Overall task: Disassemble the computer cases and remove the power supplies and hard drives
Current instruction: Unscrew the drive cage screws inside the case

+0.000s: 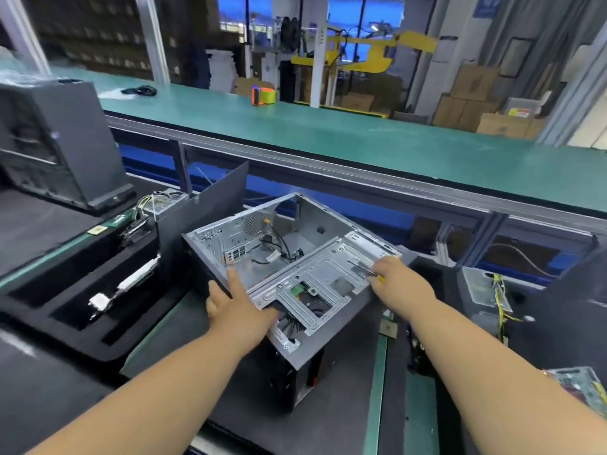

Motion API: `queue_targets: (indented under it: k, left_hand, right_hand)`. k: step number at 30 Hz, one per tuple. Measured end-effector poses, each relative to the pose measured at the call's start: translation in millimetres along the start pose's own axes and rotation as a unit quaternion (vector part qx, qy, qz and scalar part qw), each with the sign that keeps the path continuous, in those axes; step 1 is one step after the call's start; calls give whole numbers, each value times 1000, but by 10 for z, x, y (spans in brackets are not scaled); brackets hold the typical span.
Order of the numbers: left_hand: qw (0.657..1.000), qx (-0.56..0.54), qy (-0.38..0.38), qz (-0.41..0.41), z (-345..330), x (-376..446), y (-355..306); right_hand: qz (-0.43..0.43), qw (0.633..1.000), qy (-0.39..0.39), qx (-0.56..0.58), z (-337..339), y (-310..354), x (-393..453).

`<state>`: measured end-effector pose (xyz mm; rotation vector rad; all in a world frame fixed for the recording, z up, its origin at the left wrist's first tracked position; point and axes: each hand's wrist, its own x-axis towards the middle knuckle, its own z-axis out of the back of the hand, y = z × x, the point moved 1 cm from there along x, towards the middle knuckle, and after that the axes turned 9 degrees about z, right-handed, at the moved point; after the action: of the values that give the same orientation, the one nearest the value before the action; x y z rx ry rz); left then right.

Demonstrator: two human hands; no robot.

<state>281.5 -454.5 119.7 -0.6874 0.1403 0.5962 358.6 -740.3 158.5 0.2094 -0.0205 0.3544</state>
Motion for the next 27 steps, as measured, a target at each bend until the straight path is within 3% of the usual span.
queue_targets:
  k: [2,6,12,19,27]
  left_hand:
    - [998,-36,50,6,-47,-19,-20]
    - [993,-80,78,-36,-42,-1,41]
    - [987,-56,124,-85,22,19,51]
    - [984,-24,129,-117,158,106,118]
    - [968,-14,195,-160,324,333,242]
  right_hand:
    - [15,1000,-17,-4,-94,-7,-39]
    - [-9,998,-62,8,-195,-25,-123]
    - [-60,995,-76,17,-192,40,-299]
    - [-103,992,-56,35,-199,257,-449]
    - [-145,988,-39,45,-245,547,-666]
